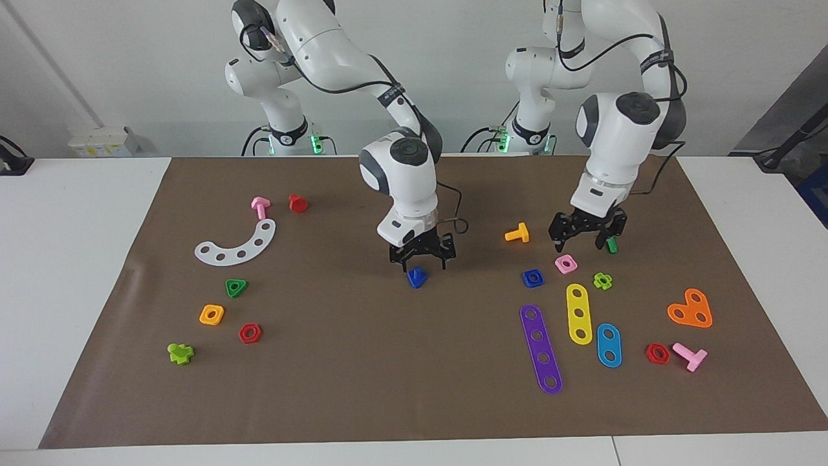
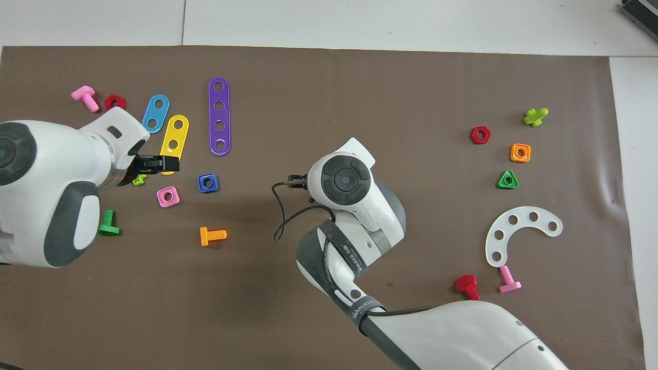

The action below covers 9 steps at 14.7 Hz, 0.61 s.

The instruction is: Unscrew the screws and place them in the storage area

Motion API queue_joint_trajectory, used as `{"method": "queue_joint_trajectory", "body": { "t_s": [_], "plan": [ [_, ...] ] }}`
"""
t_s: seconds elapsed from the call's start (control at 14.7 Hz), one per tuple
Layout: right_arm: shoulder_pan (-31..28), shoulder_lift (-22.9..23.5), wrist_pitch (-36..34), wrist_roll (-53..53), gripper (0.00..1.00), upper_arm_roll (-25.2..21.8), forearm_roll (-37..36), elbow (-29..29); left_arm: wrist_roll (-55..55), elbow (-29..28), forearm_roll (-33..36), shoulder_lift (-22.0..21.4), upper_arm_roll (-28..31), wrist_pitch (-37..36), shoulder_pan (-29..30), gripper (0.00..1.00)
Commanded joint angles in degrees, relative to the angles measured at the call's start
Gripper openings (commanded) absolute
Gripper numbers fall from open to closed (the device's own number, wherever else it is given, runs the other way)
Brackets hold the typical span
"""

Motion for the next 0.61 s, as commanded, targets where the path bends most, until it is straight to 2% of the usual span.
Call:
{"method": "queue_joint_trajectory", "body": {
  "t_s": [0.0, 0.34, 0.41, 0.54],
  "plan": [
    [-0.26, 2.08, 0.61, -3.18, 0.96, -0.26, -1.27, 0.91, 7.63, 6.01, 1.06, -2.14, -0.53, -10.04, 4.94, 1.0],
    [-0.7, 2.0, -0.09, -4.6, 0.62, -0.35, -1.44, 0.47, 15.22, 18.14, 1.06, -1.44, -0.44, -20.87, 10.4, 1.0],
    [-0.79, 2.0, -0.09, -4.69, 0.58, -0.35, -1.44, 0.64, 15.31, 20.17, 1.06, -1.44, -0.44, -22.37, 10.41, 1.0],
    [-0.79, 2.0, -0.18, -4.69, 0.57, -0.35, -1.44, 0.91, 15.22, 22.37, 1.06, -1.44, -0.44, -22.91, 10.32, 1.0]
  ]
}}
